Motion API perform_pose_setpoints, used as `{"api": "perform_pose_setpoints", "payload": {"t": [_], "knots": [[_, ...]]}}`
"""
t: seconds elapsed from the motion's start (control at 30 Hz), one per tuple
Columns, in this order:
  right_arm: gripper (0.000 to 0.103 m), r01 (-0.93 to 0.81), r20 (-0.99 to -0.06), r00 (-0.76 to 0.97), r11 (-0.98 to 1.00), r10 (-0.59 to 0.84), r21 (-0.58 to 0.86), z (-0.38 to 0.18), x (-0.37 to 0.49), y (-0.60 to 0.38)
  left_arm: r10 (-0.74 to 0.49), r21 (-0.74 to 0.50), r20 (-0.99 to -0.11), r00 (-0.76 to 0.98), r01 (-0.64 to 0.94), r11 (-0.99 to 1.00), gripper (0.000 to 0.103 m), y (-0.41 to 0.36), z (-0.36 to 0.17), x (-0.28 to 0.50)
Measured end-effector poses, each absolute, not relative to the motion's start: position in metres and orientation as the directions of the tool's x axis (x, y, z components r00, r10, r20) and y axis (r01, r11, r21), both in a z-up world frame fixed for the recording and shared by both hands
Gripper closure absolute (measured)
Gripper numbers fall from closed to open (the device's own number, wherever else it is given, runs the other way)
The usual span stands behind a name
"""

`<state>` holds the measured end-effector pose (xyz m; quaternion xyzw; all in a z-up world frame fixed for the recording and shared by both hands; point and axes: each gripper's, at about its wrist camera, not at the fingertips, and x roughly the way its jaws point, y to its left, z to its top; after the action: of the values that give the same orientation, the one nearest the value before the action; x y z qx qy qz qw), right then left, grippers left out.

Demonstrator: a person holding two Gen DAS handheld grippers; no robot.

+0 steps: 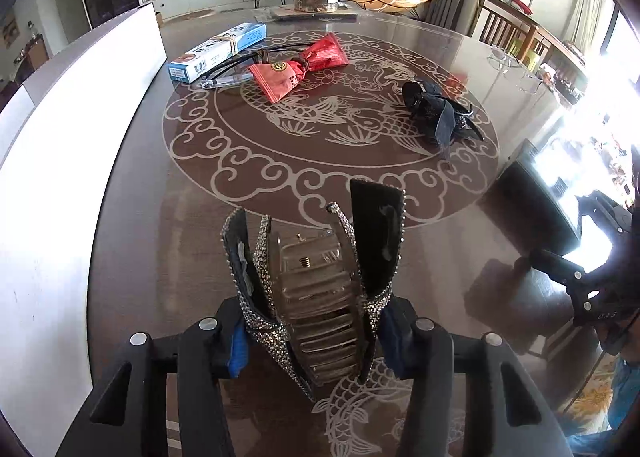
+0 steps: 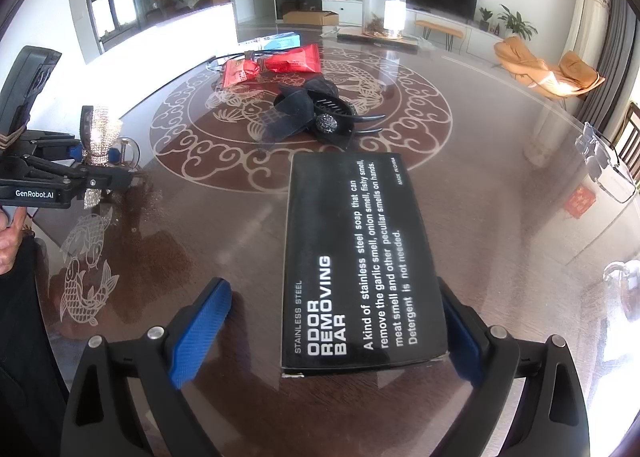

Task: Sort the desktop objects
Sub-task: 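Lift the claw clip with the left gripper while the right gripper holds the box, then carry the claw clip with the left gripper while the right gripper carries the box into the bin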

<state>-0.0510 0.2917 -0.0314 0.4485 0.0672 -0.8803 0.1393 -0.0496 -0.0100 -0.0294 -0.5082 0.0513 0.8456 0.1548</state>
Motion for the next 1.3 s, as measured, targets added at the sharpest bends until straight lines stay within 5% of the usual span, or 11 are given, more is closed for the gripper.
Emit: {"api": "perform_pose_setpoints", "payload": {"t": [0.2,0.3,0.4,0.47,0.53,1.03,1.3], "knots": [[0.006,0.32,-0.784,-0.514,-0.926,-0.349,0.202,-0.024,-0.058,0.318,0.215,-0.075,-0.87,-0.444,-0.311,-0.947,0.052,0.002,-0.029,-0.04],[0.007,0.309,-0.849,-0.443,-0.938,-0.288,0.157,-0.021,-0.079,0.318,0.206,-0.059,-0.868,-0.451,-0.319,-0.946,0.052,0.008,-0.03,-0.039],[0.019,0.333,-0.88,-0.388,-0.932,-0.272,0.142,-0.019,-0.095,0.312,0.2,-0.049,-0.868,-0.454,-0.323,-0.945,0.052,0.008,-0.03,-0.039],[0.038,0.357,-0.888,-0.373,-0.925,-0.27,0.132,-0.017,-0.1,0.305,0.203,-0.053,-0.868,-0.454,-0.322,-0.945,0.052,0.008,-0.03,-0.039],[0.041,0.367,-0.897,-0.369,-0.925,-0.243,0.1,-0.017,-0.101,0.3,0.206,-0.057,-0.867,-0.454,-0.32,-0.946,0.052,0.007,-0.03,-0.04],[0.043,0.413,-0.869,-0.409,-0.905,-0.28,0.097,0.034,-0.091,0.265,0.297,-0.19,-0.763,-0.575,-0.239,-0.952,0.052,-0.047,0.039,-0.006],[0.043,0.573,-0.799,-0.431,-0.811,-0.42,0.117,0.107,-0.149,0.135,0.123,-0.181,-0.742,-0.659,0.019,-0.983,0.052,-0.191,0.096,-0.018]]}}
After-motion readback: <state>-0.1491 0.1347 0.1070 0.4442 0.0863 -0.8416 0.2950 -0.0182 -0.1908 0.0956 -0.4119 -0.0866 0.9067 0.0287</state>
